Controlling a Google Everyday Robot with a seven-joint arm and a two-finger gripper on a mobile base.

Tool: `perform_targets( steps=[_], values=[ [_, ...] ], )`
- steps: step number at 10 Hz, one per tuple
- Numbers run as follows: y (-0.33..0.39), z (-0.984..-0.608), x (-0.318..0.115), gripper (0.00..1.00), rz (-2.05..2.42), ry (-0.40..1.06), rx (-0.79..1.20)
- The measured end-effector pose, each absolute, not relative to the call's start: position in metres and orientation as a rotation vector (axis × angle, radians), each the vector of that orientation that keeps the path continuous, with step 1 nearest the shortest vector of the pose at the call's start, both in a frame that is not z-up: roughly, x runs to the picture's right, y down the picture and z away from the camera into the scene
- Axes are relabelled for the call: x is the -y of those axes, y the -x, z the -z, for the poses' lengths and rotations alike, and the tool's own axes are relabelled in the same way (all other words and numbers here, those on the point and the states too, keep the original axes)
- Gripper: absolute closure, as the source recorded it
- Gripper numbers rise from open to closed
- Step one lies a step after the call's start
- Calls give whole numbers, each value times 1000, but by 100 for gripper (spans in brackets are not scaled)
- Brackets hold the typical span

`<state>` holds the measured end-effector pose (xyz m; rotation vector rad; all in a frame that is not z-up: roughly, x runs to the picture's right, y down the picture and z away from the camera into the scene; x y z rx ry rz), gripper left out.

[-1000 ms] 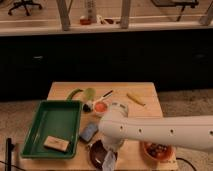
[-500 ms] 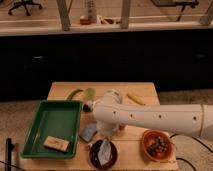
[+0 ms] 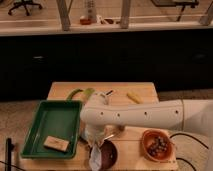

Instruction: Wipe purple bowl with towel

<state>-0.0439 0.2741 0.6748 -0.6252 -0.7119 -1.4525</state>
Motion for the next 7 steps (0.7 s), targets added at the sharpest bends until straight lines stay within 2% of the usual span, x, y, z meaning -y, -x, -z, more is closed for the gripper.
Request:
perform_targets(
  steps=[3, 7],
  values=[
    [24, -664, -292, 100, 1449, 644, 724],
    [-26, -669, -279, 100, 1356, 646, 636]
  ],
)
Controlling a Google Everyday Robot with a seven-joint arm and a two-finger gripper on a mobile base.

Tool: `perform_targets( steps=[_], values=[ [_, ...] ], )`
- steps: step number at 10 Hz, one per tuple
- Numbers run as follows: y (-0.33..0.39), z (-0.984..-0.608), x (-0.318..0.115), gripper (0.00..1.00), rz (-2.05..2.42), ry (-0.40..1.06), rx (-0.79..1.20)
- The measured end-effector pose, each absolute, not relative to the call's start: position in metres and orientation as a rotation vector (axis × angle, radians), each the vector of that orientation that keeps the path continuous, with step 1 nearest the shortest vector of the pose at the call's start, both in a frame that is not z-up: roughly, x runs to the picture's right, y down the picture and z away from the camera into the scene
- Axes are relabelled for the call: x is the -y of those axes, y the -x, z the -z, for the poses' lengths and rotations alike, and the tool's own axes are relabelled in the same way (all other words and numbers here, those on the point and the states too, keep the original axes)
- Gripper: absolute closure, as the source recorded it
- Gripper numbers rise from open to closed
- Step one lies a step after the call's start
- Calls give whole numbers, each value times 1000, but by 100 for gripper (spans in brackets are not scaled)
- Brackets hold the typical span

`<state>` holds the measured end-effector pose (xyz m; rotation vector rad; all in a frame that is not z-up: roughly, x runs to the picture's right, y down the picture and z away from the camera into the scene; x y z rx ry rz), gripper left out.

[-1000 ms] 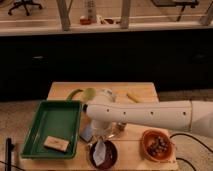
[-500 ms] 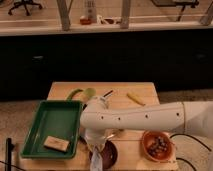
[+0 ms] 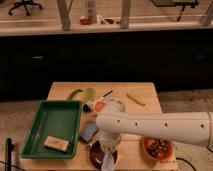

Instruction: Wipe purple bowl with towel

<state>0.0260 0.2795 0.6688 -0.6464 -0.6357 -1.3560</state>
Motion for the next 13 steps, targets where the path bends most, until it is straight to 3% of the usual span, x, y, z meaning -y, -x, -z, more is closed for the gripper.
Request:
perform_targets(
  steps=[5, 10, 13],
  values=[
    [-6, -698, -255, 100, 1387, 644, 647],
    [46, -694, -281, 100, 1546, 654, 771],
    [40, -688, -292, 100, 1547, 666, 787]
  ],
)
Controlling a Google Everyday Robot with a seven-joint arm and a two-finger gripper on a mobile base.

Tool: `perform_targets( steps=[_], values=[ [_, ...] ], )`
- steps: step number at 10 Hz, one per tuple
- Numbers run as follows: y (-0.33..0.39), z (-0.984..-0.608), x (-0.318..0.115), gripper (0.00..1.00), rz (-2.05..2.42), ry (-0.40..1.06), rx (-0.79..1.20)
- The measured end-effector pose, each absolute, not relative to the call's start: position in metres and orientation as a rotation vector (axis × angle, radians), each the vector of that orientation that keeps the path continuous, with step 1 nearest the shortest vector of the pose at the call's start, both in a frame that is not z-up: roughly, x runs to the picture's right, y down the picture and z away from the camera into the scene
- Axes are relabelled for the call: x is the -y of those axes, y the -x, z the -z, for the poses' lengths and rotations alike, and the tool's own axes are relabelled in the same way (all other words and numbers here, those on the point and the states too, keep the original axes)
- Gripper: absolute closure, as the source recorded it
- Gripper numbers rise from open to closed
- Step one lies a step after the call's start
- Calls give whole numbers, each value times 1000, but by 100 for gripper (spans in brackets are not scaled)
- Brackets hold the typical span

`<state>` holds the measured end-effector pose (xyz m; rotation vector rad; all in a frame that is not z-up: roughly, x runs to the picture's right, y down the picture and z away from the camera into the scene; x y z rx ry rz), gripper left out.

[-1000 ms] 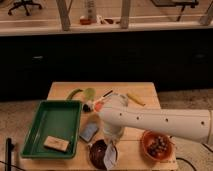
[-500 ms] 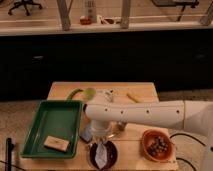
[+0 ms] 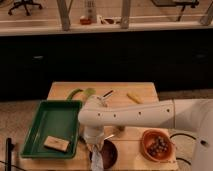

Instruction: Wipe purple bowl with towel

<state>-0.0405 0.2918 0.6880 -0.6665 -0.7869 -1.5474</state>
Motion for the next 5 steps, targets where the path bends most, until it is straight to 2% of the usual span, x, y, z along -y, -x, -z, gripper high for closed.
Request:
perform_targets(
  steps=[5],
  values=[
    [-14, -697, -277, 100, 1439, 677, 688]
  ],
)
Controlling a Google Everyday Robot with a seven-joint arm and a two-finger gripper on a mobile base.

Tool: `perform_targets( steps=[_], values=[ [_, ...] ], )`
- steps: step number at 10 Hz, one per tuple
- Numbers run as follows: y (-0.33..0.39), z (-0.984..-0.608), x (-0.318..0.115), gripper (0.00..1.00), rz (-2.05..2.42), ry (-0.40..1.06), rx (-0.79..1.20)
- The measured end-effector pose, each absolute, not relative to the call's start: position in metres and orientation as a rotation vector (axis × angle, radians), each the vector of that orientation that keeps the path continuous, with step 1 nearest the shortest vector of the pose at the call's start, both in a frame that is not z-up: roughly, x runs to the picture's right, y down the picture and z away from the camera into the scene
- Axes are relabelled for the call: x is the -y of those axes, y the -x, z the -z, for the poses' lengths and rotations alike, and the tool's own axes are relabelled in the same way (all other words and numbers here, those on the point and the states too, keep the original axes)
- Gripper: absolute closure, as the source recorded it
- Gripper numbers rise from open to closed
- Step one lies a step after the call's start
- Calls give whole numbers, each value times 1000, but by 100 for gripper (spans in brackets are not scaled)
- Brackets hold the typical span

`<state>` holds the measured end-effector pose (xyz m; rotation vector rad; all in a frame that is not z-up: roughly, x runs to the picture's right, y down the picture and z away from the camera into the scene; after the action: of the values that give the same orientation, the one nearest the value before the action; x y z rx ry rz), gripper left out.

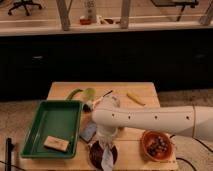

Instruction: Wipe purple bowl with towel

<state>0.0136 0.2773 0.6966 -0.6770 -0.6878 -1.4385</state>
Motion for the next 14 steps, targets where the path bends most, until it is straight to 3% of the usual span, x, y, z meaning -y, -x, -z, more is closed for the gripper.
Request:
perform_targets(
  steps=[5, 14],
  values=[
    [-2, -715, -263, 100, 1448, 687, 680],
    [1, -712, -278, 100, 1484, 713, 724]
  ],
)
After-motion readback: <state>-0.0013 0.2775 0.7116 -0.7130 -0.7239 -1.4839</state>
